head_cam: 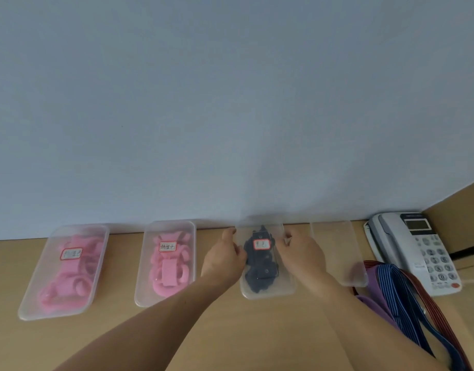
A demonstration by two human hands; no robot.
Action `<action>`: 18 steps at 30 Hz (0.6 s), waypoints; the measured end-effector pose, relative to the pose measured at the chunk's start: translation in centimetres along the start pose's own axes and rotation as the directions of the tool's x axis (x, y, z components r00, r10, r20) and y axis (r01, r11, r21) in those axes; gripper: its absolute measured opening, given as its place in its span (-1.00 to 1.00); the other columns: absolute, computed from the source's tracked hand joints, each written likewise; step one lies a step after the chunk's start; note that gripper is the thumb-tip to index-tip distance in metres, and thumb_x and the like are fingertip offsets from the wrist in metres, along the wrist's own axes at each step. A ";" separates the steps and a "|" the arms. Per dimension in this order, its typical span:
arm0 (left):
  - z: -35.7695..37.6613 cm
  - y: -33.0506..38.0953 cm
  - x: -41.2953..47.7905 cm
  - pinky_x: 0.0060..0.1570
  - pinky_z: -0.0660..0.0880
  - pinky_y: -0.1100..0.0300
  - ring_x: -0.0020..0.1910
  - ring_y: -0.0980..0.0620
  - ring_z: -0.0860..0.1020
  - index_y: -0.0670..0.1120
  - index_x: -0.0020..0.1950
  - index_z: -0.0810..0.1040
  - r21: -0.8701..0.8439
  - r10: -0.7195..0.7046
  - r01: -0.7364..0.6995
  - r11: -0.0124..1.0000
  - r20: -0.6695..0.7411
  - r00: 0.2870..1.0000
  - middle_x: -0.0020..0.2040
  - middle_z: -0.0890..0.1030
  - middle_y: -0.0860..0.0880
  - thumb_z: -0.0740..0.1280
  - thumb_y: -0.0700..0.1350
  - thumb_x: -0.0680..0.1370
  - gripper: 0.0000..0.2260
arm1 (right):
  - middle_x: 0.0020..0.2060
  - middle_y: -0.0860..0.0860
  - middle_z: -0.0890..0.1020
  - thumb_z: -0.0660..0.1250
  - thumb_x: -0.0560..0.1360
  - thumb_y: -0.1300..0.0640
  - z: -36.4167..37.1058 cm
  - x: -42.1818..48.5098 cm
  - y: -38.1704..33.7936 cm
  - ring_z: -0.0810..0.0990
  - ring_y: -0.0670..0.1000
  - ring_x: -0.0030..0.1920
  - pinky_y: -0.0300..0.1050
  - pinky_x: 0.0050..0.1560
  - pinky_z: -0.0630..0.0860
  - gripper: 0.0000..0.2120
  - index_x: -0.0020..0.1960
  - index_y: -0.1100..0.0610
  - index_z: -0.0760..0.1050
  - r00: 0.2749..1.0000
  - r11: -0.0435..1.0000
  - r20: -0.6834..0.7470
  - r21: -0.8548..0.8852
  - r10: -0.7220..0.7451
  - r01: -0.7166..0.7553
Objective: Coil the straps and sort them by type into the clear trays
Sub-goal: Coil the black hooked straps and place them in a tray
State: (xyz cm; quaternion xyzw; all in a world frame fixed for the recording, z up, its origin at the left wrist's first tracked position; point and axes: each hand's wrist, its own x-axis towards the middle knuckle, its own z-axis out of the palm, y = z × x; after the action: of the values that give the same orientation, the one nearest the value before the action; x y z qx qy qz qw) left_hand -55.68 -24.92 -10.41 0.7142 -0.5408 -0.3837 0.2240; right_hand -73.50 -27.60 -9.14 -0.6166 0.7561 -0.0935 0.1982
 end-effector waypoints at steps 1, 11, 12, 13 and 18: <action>0.0 0.1 -0.1 -0.12 0.51 0.08 -0.18 0.00 0.58 -0.05 0.47 0.32 0.004 0.001 -0.001 1.000 -0.001 1.000 -0.24 0.58 0.05 0.22 -0.13 0.57 -0.56 | -0.22 -0.07 0.55 0.17 0.57 -0.08 0.1 0.1 0.1 0.52 0.04 -0.20 -0.12 -0.24 0.38 -0.80 0.01 0.01 0.47 1.000 1.000 0.007 0.001 -0.007 0.007; 1.2 0.5 -0.8 0.14 0.52 -0.03 0.19 -0.10 0.51 0.00 0.58 0.07 0.252 0.068 -0.043 0.967 -0.089 0.994 0.30 0.48 -0.08 0.17 -0.07 0.63 -0.46 | -0.15 -0.05 0.65 0.21 0.55 -0.10 0.2 1.6 1.5 0.60 0.07 -0.13 -0.13 -0.19 0.48 -0.78 -0.07 -0.02 0.57 0.995 0.997 0.067 0.002 -0.071 0.071; 1.5 0.5 -0.8 0.26 0.45 0.02 0.33 -0.10 0.40 0.01 0.59 0.00 0.378 0.134 -0.081 0.922 -0.115 0.984 0.43 0.35 -0.08 0.18 -0.08 0.62 -0.42 | -0.16 -0.04 0.66 0.22 0.55 -0.10 0.3 1.7 1.6 0.61 0.08 -0.12 -0.12 -0.19 0.50 -0.78 -0.07 -0.02 0.58 0.994 0.997 0.080 0.015 -0.077 0.076; 1.6 0.6 -0.8 0.36 0.33 0.04 0.44 -0.11 0.27 0.02 0.59 -0.05 0.513 0.215 -0.132 0.848 -0.106 0.971 0.50 0.23 -0.08 0.20 -0.09 0.62 -0.38 | -0.16 -0.04 0.66 0.23 0.55 -0.10 0.3 1.9 1.6 0.62 0.09 -0.12 -0.12 -0.19 0.50 -0.79 -0.07 -0.02 0.58 0.993 0.996 0.089 0.026 -0.082 0.080; 2.7 2.1 0.2 0.53 -0.01 0.02 0.59 -0.14 -0.05 -0.16 0.55 0.16 0.745 0.380 -0.390 0.541 0.197 0.904 0.57 0.10 -0.14 0.20 -0.10 0.63 -0.49 | -0.19 -0.03 0.66 0.24 0.55 -0.08 0.5 2.2 1.9 0.62 0.09 -0.15 -0.15 -0.29 0.41 -0.79 -0.10 0.00 0.57 0.990 0.993 0.091 0.045 -0.109 0.106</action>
State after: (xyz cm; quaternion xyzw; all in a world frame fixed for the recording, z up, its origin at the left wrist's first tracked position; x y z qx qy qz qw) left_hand -59.07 -25.49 -10.54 0.6016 -0.7960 -0.0614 -0.0268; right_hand -75.33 -29.25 -10.67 -0.6560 0.7098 -0.0904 0.2401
